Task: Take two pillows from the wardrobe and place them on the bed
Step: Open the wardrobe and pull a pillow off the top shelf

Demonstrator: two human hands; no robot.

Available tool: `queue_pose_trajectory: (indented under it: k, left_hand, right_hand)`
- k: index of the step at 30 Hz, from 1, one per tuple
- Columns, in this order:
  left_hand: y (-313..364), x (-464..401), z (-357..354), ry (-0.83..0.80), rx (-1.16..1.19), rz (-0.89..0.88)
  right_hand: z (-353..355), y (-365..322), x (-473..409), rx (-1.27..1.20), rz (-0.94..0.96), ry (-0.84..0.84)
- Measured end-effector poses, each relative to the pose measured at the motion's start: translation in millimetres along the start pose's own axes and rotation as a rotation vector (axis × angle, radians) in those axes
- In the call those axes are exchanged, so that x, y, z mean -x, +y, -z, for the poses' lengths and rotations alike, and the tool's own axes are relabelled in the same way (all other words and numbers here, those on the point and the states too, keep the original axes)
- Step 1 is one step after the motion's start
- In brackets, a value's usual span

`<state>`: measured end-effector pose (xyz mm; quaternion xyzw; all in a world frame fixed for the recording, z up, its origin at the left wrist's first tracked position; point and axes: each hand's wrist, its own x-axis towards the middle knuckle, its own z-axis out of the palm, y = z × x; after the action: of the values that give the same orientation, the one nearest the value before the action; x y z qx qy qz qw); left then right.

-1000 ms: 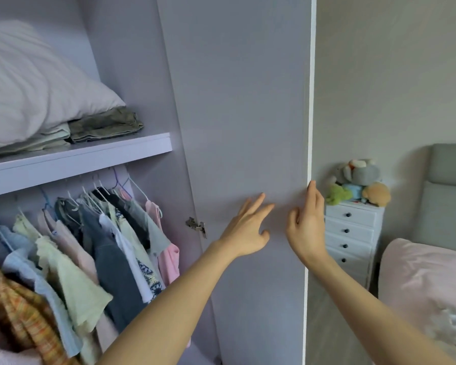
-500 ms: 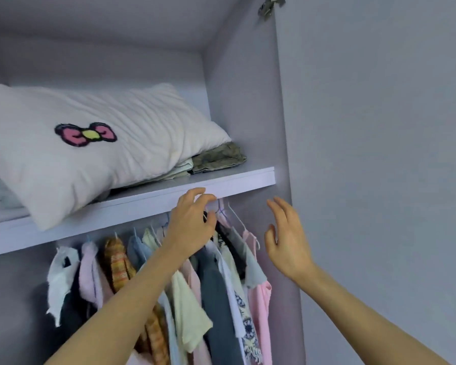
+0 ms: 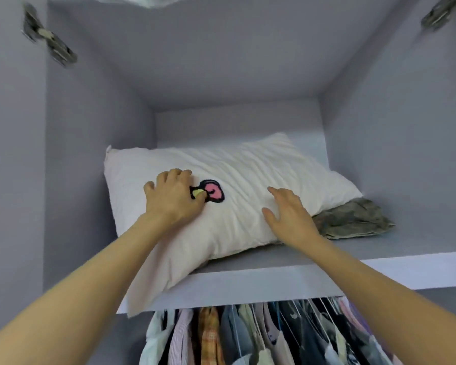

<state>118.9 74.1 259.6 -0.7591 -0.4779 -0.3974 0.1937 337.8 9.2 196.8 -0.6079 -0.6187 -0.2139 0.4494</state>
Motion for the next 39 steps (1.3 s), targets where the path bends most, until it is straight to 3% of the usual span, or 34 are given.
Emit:
queue_pose_trajectory:
  k: [5,9,14,22,30,34,39]
  left_hand:
    - [9,-90,-22,-0.110,-0.141,0.102]
    - [7,-136,-44,-0.105,-0.260,0.291]
    - [-7,-155,-75,-0.077,-0.432,0.205]
    - [-8,-136,-59,0.478,-0.020,0.081]
    - [52,-77,31,0.872,0.050,-0.104]
    - [64,-24,84,0.953,0.048,-0.151]
    - [51,60,132,0.952,0.053,-0.153]
  right_hand:
    - [-31,11,-85,0.062,0.134,-0.073]
    - [-51,27,-131,0.070,0.120,-0.087]
    - [-78,36,-167,0.109,0.149,-0.046]
    - [-78,39,-157,-0.020,0.191,0.032]
    - [5,-7,-144,-0.210,0.272,0.195]
    - [48,-36,-109,-0.325,0.323,0.253]
    - [68,-79,-41,-0.381,0.388,0.174]
